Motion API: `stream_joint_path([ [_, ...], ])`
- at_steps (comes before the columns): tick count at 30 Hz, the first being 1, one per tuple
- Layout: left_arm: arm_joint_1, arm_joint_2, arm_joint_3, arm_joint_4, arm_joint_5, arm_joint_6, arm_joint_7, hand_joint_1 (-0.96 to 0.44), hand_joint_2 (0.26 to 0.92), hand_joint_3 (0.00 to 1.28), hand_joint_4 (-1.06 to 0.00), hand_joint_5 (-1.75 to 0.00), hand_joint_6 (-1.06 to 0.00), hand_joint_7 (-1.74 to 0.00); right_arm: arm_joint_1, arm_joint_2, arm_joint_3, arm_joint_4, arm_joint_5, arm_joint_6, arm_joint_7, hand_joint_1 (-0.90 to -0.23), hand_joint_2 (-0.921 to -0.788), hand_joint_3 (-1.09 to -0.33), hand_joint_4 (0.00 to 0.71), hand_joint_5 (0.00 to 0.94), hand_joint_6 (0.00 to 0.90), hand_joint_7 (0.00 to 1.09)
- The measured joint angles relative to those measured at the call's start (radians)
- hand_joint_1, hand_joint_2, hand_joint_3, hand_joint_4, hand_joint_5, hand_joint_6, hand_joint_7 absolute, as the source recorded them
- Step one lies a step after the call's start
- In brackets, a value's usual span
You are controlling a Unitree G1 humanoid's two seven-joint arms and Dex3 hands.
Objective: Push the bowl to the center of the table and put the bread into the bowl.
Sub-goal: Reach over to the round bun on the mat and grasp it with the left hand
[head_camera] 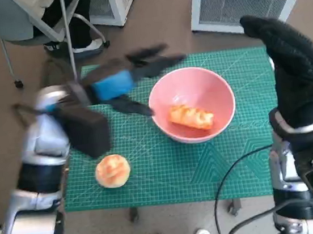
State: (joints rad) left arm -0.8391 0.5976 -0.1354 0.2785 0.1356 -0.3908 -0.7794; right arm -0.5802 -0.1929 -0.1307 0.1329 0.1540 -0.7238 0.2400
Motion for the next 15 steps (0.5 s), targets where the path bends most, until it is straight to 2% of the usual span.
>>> stream_joint_path([
  [8,0.180,0.156,0.093,-0.186,-0.050,0.029,-0.045,-0.30,0.862,0.01,-0.18,-0.03,-0.33,-0.06,-0.001,0.002,0.009,0.001,0.007,0.001,0.002,-0.587,-0.921,-0.736,0.317,0.005,0.043,0.68],
  [15,0.343,0.243,0.160,-0.239,-0.138,0.045,-0.107,-0.28,0.881,0.01,-0.19,-0.02,-0.33,-0.05,-0.001,0.001,0.014,0.003,0.031,0.001,0.013,-0.578,-0.921,-0.736,0.318,0.004,0.044,0.67],
])
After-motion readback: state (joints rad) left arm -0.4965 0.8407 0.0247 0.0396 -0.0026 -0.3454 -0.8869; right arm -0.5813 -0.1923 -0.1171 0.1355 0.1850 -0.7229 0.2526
